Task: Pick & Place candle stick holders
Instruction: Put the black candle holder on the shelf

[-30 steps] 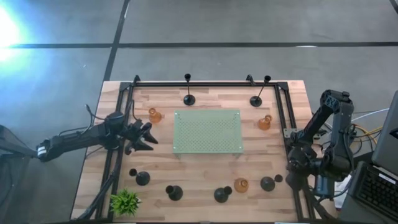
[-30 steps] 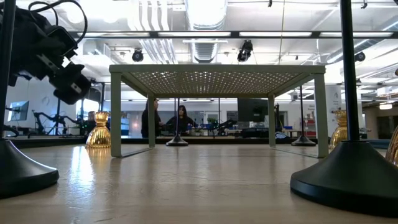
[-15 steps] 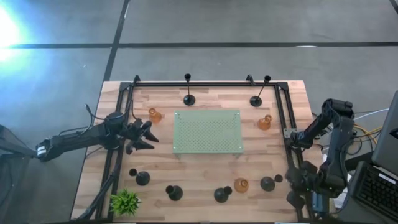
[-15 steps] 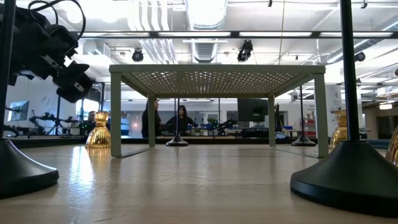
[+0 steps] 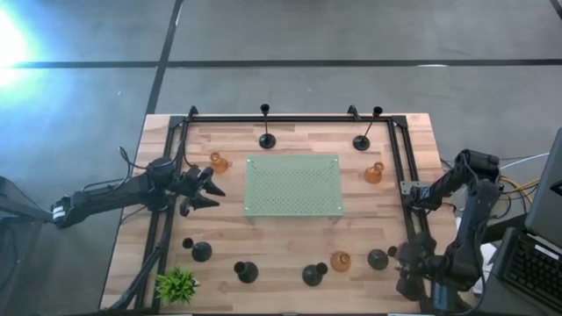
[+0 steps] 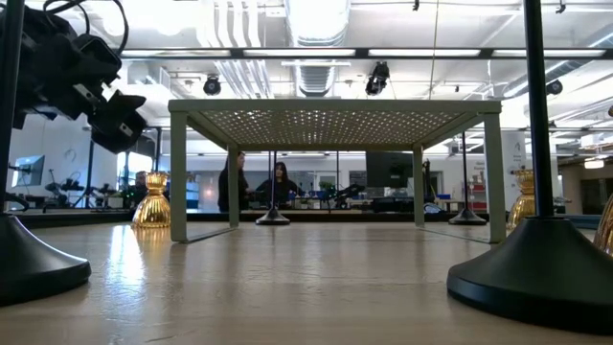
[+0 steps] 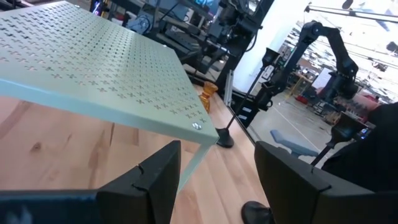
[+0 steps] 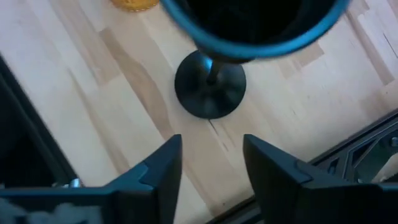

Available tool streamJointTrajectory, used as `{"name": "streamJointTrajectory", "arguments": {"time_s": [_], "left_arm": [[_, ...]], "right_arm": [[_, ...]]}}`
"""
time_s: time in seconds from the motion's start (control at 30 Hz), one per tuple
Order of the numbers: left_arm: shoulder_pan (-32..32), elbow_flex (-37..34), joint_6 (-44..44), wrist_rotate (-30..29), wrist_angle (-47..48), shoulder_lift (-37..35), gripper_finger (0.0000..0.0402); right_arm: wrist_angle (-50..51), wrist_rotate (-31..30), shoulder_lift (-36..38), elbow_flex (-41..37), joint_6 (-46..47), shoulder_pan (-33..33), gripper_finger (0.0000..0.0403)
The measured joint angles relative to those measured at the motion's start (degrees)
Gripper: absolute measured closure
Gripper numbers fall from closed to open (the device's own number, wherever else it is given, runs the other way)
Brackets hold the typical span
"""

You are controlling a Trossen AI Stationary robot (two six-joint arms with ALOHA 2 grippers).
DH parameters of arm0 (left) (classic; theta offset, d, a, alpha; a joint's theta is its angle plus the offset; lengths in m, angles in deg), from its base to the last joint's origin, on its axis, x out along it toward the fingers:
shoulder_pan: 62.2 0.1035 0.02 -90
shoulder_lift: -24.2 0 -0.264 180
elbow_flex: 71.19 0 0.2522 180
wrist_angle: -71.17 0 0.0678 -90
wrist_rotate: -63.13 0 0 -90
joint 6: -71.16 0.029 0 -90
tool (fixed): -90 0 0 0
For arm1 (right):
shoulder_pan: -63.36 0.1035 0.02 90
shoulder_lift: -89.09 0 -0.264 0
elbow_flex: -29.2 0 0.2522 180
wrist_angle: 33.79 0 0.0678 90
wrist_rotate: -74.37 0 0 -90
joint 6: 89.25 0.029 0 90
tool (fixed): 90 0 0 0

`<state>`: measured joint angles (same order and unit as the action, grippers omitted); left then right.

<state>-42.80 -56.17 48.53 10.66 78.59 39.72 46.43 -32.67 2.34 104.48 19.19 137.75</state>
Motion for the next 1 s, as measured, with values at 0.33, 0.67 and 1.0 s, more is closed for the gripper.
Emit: {"name": "streamJointTrajectory", "arguments": {"time_s": [0.33, 0.67, 1.0], "left_arm": [[0.0, 0.07, 0.05, 0.05, -0.06, 0.0, 0.0193], [0.0, -0.55, 0.31, 0.08, -0.06, 0.01, 0.0193], [0.02, -0.55, 0.33, 0.08, -0.08, 0.01, 0.0193]], "right_arm": [[0.81, -4.99, -4.86, -0.02, 0.2, 0.0, 0.0201], [3.56, -11.48, -5.75, -0.02, 2.16, -0.02, 0.0215], [3.56, -17.65, -5.19, -0.02, 2.21, -0.04, 0.0261]]}}
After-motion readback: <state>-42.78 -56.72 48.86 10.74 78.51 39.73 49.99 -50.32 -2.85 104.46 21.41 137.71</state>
